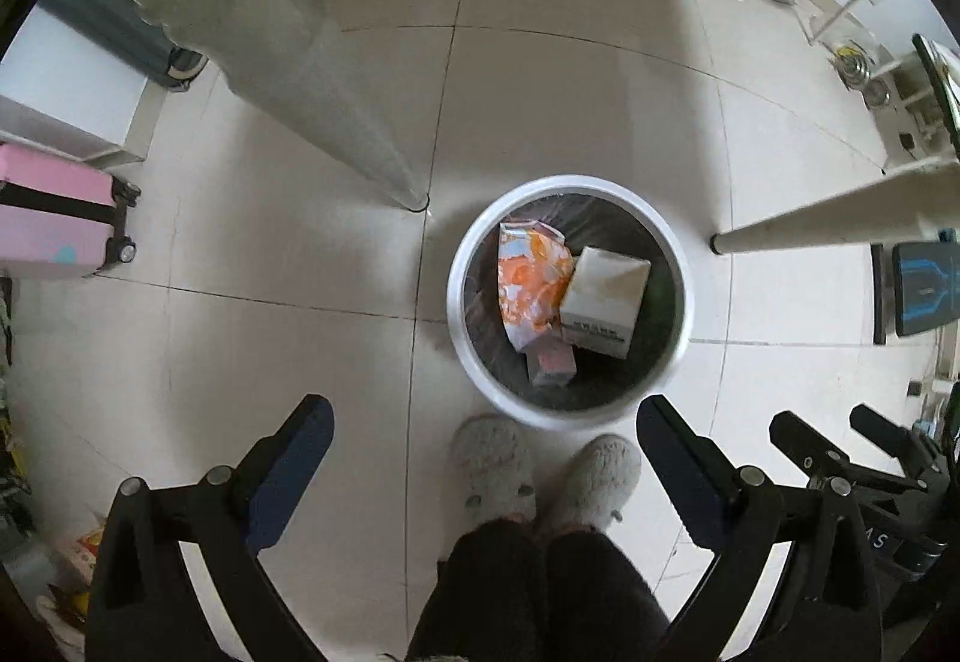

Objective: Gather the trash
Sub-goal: 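Carry the bag and box over the bin and open both tools to drop them, then move both tools back toward the table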

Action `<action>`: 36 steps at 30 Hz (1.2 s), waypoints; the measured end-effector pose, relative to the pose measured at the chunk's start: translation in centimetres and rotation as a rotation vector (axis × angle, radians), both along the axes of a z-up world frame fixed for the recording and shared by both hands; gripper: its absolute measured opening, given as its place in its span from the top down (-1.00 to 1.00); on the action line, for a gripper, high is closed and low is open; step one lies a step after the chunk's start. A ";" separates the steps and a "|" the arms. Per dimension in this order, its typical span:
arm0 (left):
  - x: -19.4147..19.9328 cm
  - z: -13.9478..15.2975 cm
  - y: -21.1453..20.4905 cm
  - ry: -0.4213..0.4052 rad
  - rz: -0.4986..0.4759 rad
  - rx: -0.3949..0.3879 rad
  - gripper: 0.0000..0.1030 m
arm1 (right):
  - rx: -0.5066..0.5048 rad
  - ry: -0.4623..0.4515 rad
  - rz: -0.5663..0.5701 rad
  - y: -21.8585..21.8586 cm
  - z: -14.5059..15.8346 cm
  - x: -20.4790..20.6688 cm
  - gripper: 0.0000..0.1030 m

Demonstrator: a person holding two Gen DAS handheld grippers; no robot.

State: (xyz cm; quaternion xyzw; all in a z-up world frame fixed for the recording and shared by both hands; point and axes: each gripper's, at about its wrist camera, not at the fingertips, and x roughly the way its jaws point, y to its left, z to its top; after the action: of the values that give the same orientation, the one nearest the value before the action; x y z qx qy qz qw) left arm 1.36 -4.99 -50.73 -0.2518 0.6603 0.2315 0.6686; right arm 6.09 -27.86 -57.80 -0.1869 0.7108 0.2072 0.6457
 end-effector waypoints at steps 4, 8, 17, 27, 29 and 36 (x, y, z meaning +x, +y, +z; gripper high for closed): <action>-0.7 2.9 -0.8 0.004 -0.009 -0.004 -1.00 | -0.003 -0.005 0.012 -0.5 3.9 -0.6 -1.00; -1.7 6.3 -1.3 0.001 -0.005 -0.002 -1.00 | 0.008 -0.030 0.028 -0.9 8.6 -1.5 -1.00; -3.4 15.8 -1.8 -0.042 0.002 -0.009 -1.00 | 0.061 -0.053 0.019 -0.8 21.0 -3.2 -1.00; -3.4 27.0 0.0 -0.157 -0.009 0.042 -1.00 | 0.147 -0.069 -0.031 -0.4 35.4 -3.5 -1.00; -2.2 28.7 0.9 -0.189 -0.003 0.071 -1.00 | 0.181 -0.074 -0.059 0.0 37.9 -2.7 -1.00; 4.5 33.1 3.5 -0.261 -0.030 0.195 -1.00 | 0.213 -0.149 -0.116 1.8 43.5 4.3 -1.00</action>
State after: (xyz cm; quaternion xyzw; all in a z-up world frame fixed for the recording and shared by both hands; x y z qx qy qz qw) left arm 5.90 -1.51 -17.65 -0.2034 0.5459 0.2498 0.7734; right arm 10.39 -26.07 -14.33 -0.0905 0.6445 0.2294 0.7238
